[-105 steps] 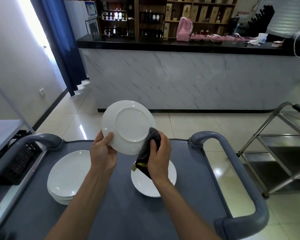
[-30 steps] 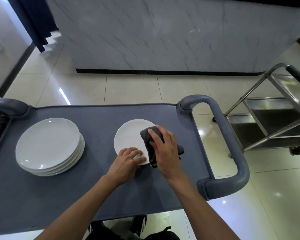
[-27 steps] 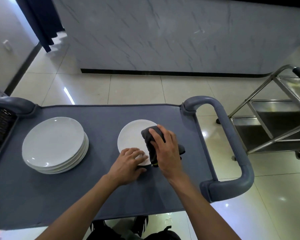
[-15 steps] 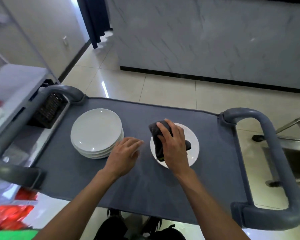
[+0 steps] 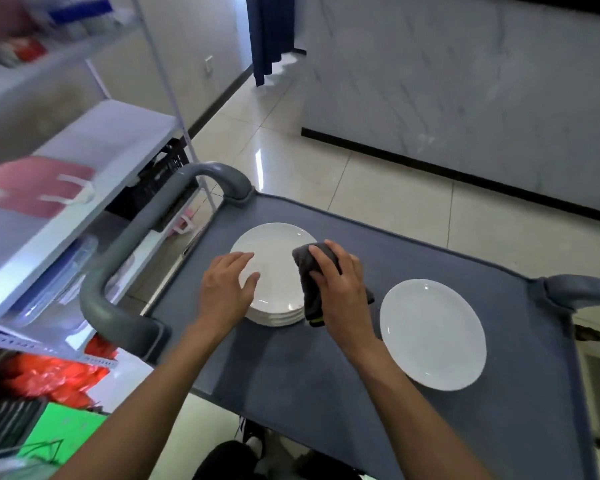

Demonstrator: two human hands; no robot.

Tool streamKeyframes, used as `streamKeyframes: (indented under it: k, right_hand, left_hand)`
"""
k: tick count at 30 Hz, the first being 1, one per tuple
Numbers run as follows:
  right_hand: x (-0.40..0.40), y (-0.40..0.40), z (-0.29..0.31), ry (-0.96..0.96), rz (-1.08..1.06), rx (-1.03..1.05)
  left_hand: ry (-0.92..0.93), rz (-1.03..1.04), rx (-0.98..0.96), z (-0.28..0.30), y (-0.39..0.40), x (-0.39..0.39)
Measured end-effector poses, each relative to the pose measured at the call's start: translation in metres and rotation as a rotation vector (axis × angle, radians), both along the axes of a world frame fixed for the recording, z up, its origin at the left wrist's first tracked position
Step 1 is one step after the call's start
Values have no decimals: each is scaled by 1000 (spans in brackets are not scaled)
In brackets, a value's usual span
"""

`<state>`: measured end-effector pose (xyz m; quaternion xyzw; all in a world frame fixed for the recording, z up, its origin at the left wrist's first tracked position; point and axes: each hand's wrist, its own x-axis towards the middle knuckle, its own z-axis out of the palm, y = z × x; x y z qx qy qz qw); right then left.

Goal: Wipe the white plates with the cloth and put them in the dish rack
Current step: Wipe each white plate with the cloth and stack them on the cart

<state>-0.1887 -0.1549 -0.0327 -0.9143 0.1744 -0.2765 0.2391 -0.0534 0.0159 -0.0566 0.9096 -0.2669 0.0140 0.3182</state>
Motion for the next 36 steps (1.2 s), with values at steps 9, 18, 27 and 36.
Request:
streamKeyframes:
  k: [9, 18, 27, 36]
  right_hand:
    - [80, 25, -4, 81, 30, 49]
    - [115, 36, -34, 265, 6, -6]
    - [106, 36, -61, 493, 128, -183]
    - [103, 36, -62, 471, 121, -203]
  left_hand:
    - [328, 100, 91, -13, 7, 56]
    - [374, 126, 73, -18, 3, 69]
    - [512, 140, 52, -17, -3, 80]
    - [706, 181, 13, -3, -6, 85]
